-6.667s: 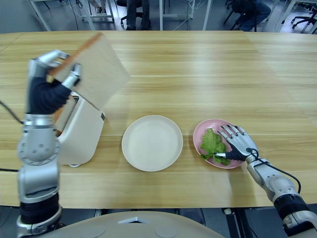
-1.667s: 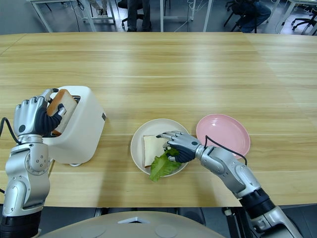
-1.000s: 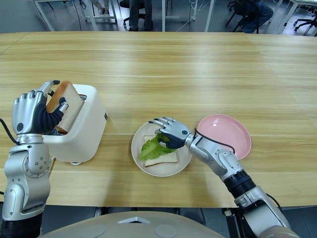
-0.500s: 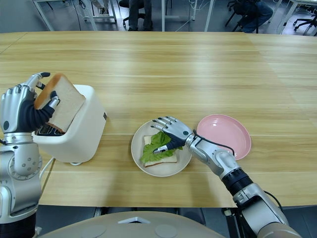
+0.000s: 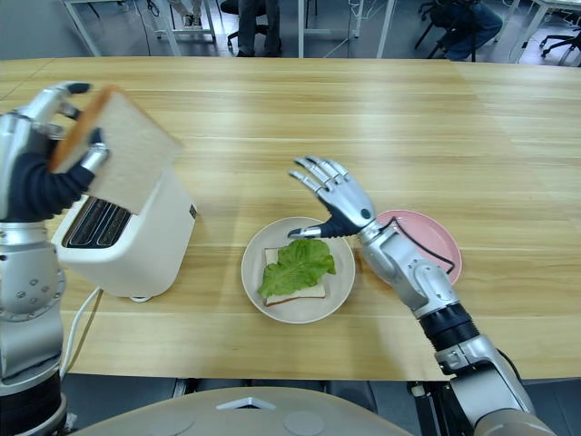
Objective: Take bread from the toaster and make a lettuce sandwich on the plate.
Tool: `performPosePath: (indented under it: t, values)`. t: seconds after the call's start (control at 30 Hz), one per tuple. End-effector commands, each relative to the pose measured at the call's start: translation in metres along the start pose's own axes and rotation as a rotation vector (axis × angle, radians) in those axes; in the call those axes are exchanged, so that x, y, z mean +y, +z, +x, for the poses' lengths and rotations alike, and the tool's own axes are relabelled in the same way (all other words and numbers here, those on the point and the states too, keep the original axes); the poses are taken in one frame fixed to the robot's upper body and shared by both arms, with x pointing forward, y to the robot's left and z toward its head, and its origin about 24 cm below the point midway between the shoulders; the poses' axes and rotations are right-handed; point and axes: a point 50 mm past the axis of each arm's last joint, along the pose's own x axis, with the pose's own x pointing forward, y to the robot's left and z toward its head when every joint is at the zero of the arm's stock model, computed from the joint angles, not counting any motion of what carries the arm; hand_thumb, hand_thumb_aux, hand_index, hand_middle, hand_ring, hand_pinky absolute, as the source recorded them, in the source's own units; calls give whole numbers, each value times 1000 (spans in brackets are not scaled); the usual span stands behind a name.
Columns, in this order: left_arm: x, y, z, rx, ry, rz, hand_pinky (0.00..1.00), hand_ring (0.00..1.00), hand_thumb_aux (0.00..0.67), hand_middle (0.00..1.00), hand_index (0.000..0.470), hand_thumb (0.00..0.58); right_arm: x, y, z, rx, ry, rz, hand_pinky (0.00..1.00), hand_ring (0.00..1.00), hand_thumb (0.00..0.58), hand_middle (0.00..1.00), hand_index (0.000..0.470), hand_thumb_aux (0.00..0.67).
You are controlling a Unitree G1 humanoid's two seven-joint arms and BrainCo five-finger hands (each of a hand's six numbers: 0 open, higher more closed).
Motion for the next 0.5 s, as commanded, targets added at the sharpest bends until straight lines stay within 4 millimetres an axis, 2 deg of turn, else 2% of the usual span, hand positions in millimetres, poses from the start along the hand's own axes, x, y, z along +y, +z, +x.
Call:
performPosePath:
  t: [0.03, 0.13, 0.27, 0.5]
  values:
    - [-30, 11, 4, -57, -180, -215, 1000, 1000, 670, 1000, 460, 580, -17, -6, -19, -1, -106, -4, 0, 0, 0, 0, 0, 0]
    - [-61, 22, 4, -116, -370, -340, 1000, 1000, 670, 1000, 460, 580, -28, -6, -35, -38, -170, -42, 0, 0, 0, 0, 0, 0]
    - [-104, 31, -2, -187, -636, -449, 1000, 1000, 670, 1000, 460, 580, -39, 5, -57, -112, -230, -92, 0, 0, 0, 0, 0, 0]
    - [-156, 41, -4, -315, -980, -608, 1000, 1000, 670, 1000, 460, 580, -30, 52, -82, -309, -131, -52, 0, 0, 0, 0, 0, 0]
